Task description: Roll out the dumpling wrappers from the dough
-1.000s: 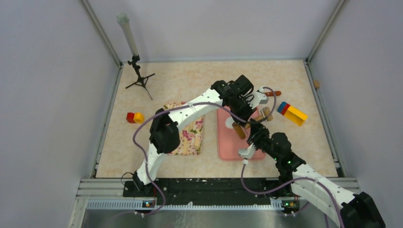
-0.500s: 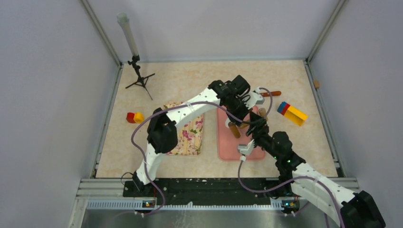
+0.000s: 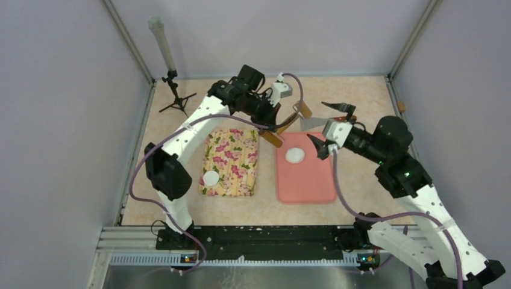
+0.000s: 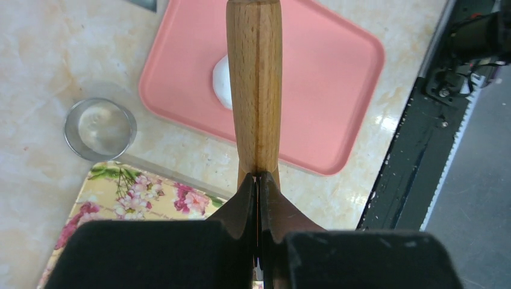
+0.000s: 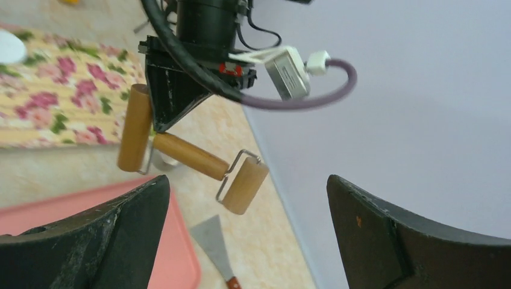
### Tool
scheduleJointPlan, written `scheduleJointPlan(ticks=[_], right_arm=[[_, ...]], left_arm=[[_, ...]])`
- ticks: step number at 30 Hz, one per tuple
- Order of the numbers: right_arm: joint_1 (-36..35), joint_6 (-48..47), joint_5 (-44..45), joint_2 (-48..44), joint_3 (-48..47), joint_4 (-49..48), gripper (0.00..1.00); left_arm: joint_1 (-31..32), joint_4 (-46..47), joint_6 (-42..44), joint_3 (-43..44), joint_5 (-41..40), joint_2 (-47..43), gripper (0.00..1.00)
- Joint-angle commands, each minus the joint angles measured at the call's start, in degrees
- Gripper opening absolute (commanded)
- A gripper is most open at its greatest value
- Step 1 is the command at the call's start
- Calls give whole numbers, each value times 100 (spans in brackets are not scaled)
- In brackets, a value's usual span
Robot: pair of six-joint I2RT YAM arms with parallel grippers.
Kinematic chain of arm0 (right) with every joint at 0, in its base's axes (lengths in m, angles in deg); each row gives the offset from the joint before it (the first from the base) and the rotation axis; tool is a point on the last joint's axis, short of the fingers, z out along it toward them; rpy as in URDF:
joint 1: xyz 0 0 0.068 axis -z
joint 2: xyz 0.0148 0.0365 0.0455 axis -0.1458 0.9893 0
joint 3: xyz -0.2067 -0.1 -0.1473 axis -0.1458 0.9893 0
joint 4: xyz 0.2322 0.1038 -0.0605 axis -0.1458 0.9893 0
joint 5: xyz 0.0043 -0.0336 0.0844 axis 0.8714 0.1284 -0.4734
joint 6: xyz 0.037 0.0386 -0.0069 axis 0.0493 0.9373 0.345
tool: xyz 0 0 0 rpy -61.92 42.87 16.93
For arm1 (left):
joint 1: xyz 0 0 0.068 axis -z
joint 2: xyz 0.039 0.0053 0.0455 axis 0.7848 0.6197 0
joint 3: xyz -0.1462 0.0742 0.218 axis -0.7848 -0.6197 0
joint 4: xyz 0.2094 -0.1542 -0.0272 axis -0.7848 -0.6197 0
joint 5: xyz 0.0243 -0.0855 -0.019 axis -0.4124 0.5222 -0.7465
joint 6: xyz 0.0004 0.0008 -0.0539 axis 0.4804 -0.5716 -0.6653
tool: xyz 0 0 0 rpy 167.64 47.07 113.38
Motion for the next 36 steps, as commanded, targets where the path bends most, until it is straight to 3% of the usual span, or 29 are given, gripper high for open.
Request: scheduleJointPlan(ticks=[1, 7, 10, 15, 20, 28, 36], right_arm=[[767, 2009, -1859, 475, -1314, 1484, 99], [1267, 3285, -2836, 1057, -1858, 1238, 99], [1411, 3623, -3481, 1016, -1298, 465, 99], [1446, 4378, -4156, 1067, -605, -758, 99], [1439, 5973, -4823, 1583, -252, -2299, 96], [1442, 8617, -4767, 2243, 626, -6037, 93], [1371, 9654, -4817, 2637, 627, -7163, 88]], left_arm=[[-180, 211, 524, -269, 1079, -942, 0], [-666, 977, 417, -1321, 2176, -2088, 0], [-824, 1677, 80, -2005, 2784, -2536, 0], [-828, 1989, -273, -2277, 3339, -2740, 0], [-833, 2422, -652, -2502, 3456, -2671, 0], [-827, 3002, -1201, -2601, 3813, -2392, 0], [-732, 3141, -1335, -2667, 3735, -2276, 0]])
